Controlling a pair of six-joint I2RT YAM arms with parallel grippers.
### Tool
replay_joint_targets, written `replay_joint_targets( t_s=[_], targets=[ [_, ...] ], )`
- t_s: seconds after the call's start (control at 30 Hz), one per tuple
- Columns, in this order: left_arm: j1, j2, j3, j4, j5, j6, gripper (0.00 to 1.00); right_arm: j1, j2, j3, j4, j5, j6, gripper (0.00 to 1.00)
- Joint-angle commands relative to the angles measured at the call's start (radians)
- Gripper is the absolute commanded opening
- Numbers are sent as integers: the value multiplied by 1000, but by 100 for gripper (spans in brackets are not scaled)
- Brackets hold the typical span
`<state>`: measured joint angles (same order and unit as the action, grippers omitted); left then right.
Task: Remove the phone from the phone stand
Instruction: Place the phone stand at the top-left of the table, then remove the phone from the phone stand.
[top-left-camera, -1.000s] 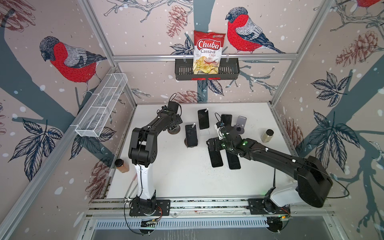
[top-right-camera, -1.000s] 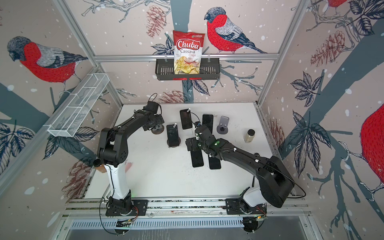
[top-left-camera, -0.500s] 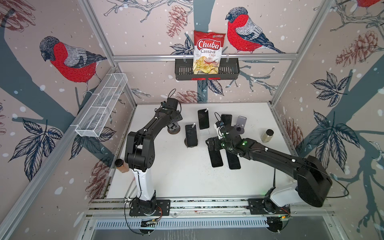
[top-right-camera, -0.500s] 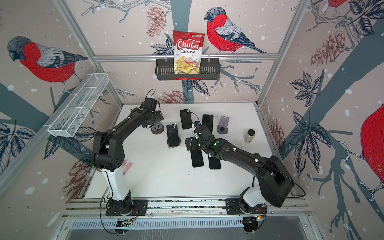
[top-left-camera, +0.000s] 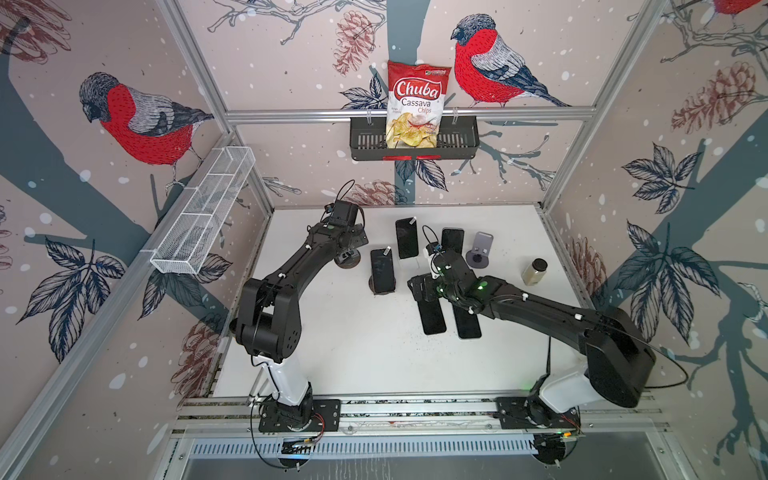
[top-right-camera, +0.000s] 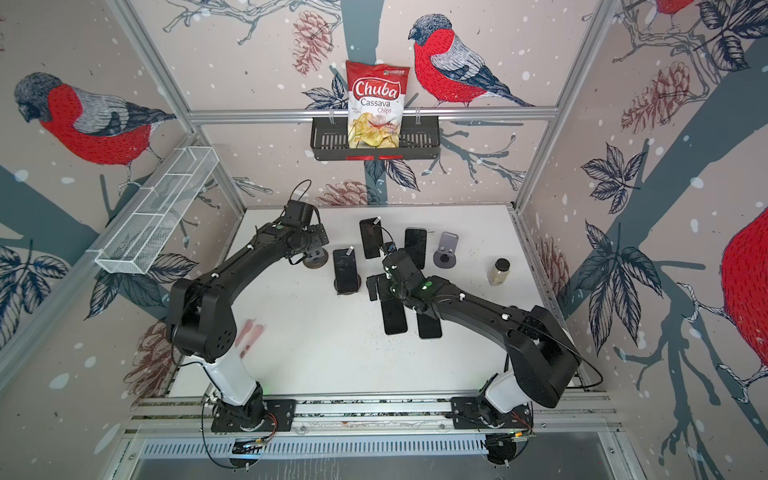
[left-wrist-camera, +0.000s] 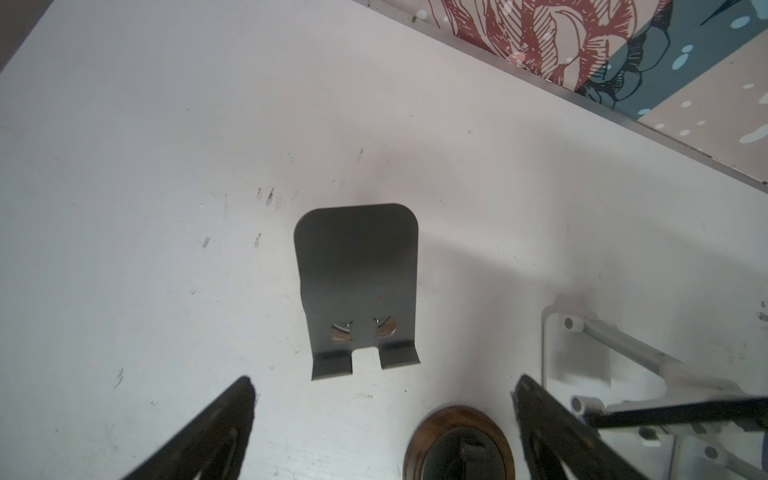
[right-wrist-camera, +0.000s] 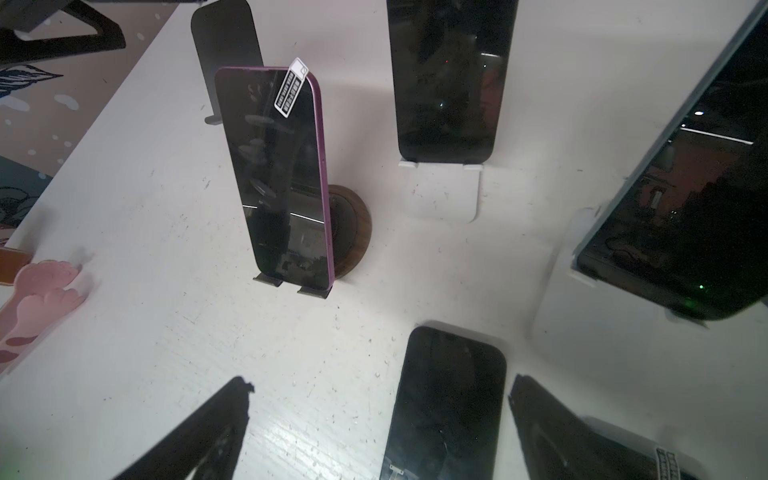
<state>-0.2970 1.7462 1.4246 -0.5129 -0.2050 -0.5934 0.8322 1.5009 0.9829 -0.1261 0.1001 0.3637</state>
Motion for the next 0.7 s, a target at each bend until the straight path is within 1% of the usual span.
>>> replay_joint_targets(
  t_s=[0.0, 0.1, 0.4, 0.67],
  targets=[
    [-4, -47, -46, 58, 55, 20, 96, 12, 12, 11, 43, 60, 0, 99],
    [-5, -105, -112, 96, 97, 17, 96, 24, 32, 25, 55, 84, 6, 99],
    [-5, -307, -355, 244, 230, -5, 96, 58, 115, 103, 79, 105, 2, 100],
    [-8, -449, -529, 307, 284, -49, 96, 81, 216, 173, 106, 110, -15, 100]
  ],
)
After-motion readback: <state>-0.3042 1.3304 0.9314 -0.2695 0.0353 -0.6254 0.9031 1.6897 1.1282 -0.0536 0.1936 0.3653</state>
